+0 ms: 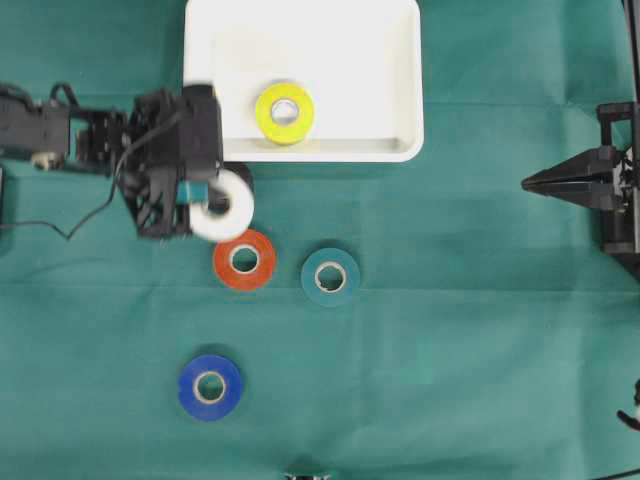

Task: Put the tape into the white case with the left arm.
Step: 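Lift the white tape and place it in the tray beside yellow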

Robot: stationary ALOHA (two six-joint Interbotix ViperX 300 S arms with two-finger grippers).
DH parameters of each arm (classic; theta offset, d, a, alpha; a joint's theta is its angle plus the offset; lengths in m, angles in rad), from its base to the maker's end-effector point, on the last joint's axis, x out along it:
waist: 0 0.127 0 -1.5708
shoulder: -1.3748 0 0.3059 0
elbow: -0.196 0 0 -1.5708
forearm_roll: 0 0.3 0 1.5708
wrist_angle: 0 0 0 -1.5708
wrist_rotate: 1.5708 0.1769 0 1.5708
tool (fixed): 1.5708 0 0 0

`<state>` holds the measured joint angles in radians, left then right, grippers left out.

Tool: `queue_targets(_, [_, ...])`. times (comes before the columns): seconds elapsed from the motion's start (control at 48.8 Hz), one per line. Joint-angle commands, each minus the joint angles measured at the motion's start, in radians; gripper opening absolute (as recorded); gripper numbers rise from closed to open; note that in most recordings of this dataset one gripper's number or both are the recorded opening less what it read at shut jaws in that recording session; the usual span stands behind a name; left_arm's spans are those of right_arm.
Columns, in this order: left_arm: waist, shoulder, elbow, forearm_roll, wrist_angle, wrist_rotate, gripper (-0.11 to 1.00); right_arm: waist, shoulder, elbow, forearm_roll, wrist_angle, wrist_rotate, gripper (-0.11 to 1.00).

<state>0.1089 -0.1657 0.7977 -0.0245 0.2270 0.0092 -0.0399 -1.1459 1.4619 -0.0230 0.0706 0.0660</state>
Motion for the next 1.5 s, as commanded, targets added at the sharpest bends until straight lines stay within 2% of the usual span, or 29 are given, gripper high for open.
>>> queue_targets(0.0, [0.061,-0.009,-0.028,0.0,-0.012,0.002,0.26,-0.002,0.006,-0.011,-0.002,-0.011,0.002,-0.1])
queue_targets(0.226, [0.199,0.005,-0.028,0.002,-0.025,0.005,0.26,-0.002,0.006,-0.011,-0.002,-0.014,0.002,-0.1])
queue_targets(0.369, [0.258,0.026,-0.031,0.0,-0.058,0.005,0.26,-0.002,0.006,-0.008,-0.002,-0.017,0.002,-0.1])
queue_targets(0.533, [0.27,0.046,-0.029,0.002,-0.109,0.005,0.26,-0.002,0.006,-0.008,-0.002,-0.017,0.002,-0.1])
queue_targets(1.067, [0.27,0.069,-0.028,0.002,-0.118,0.006,0.27,-0.002,0.006,-0.008,-0.002,-0.017,0.002,-0.1])
queue_targets(1.108, [0.267,0.071,-0.026,0.002,-0.117,0.006,0.32,-0.002,0.006,-0.008,-0.002,-0.017,0.002,-0.1])
queue_targets(1.251, [0.268,0.071,-0.025,0.002,-0.118,0.005,0.76,-0.002,0.006,-0.008,-0.002,-0.017,0.002,-0.1])
queue_targets(1.313, [0.267,0.069,-0.023,0.002,-0.117,0.005,0.91,-0.002,0.006,-0.008,-0.002,-0.017,0.002,-0.1])
queue_targets(1.374, [0.268,0.069,-0.023,0.002,-0.118,0.005,0.98,-0.002,0.006,-0.009,-0.002,-0.017,0.002,-0.1])
queue_targets(1.477, [0.267,0.067,-0.023,0.002,-0.117,0.003,0.99,-0.002,0.006,-0.008,-0.002,-0.018,0.002,-0.1])
